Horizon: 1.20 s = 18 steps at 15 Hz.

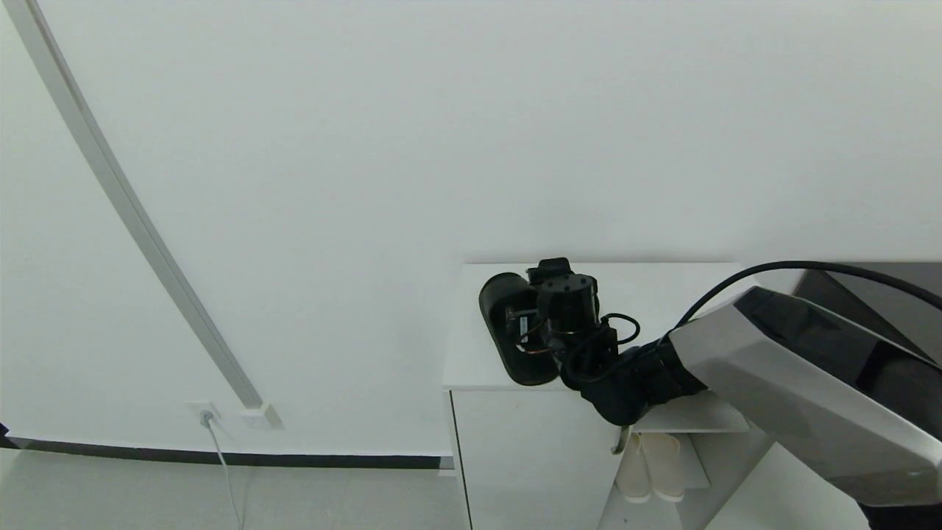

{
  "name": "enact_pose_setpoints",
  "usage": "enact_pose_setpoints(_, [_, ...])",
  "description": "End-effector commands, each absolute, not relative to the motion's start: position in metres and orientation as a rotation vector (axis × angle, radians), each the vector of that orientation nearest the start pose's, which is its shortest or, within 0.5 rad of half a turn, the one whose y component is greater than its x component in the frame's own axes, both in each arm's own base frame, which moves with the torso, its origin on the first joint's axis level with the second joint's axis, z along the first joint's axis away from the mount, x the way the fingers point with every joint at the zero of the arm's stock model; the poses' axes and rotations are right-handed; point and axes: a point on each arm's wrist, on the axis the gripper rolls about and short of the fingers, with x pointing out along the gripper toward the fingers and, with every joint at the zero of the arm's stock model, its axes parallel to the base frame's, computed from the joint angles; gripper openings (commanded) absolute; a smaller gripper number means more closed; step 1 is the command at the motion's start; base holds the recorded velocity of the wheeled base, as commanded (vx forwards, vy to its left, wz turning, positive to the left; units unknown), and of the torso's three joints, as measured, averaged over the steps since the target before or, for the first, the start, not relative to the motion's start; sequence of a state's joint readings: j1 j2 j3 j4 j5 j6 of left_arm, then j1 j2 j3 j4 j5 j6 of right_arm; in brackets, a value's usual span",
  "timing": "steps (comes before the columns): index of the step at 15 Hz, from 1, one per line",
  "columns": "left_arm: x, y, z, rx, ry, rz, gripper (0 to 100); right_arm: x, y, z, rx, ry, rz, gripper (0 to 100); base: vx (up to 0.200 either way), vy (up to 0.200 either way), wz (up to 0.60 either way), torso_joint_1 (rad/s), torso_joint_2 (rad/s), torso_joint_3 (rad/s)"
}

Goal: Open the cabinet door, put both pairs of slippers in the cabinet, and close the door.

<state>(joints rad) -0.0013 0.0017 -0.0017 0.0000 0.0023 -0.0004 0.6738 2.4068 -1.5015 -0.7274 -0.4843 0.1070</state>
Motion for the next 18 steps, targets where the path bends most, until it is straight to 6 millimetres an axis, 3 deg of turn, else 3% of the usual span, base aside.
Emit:
enact_pose_setpoints(1, [-0.023, 0.0, 0.076, -0.006, 0.0, 0.002, 0, 0.4, 0.296, 0.082, 0.006, 0.161, 0.166, 100, 0.0, 0.0, 0.0, 0.0, 0.0, 0.0])
enact_pose_setpoints(4, [-0.023, 0.0, 0.076, -0.006, 0.0, 0.002, 0, 0.401, 0.296, 0.08, 0.006, 0.161, 0.165, 100, 0.0, 0.0, 0.0, 0.0, 0.0, 0.0])
enact_pose_setpoints(5, [-0.023, 0.0, 0.076, -0.008, 0.002, 0.003, 0, 0.401, 0.296, 0.08, 0.008, 0.161, 0.164, 0, 0.0, 0.0, 0.0, 0.0, 0.0, 0.0])
enact_pose_setpoints(9, [-0.023, 0.0, 0.076, -0.008, 0.002, 0.003, 0, 0.401, 0.296, 0.081, 0.009, 0.159, 0.165, 0, 0.0, 0.0, 0.0, 0.0, 0.0, 0.0])
enact_pose_setpoints(12, [-0.023, 0.0, 0.076, -0.008, 0.002, 0.003, 0, 0.395, 0.293, 0.094, 0.02, 0.143, 0.165, 0, 0.0, 0.0, 0.0, 0.0, 0.0, 0.0])
enact_pose_setpoints(15, [-0.023, 0.0, 0.076, -0.008, 0.0, 0.003, 0, 0.371, 0.28, 0.126, 0.037, 0.115, 0.181, 0, 0.0, 0.0, 0.0, 0.0, 0.0, 0.0])
enact_pose_setpoints(17, [-0.023, 0.0, 0.076, -0.005, 0.002, 0.003, 0, 0.346, 0.267, 0.146, 0.042, 0.115, 0.242, 0, 0.0, 0.0, 0.0, 0.0, 0.0, 0.0])
enact_pose_setpoints(18, [-0.023, 0.0, 0.076, -0.002, 0.002, 0.003, 0, 0.321, 0.255, 0.156, 0.04, 0.127, 0.315, 0, 0.0, 0.0, 0.0, 0.0, 0.0, 0.0])
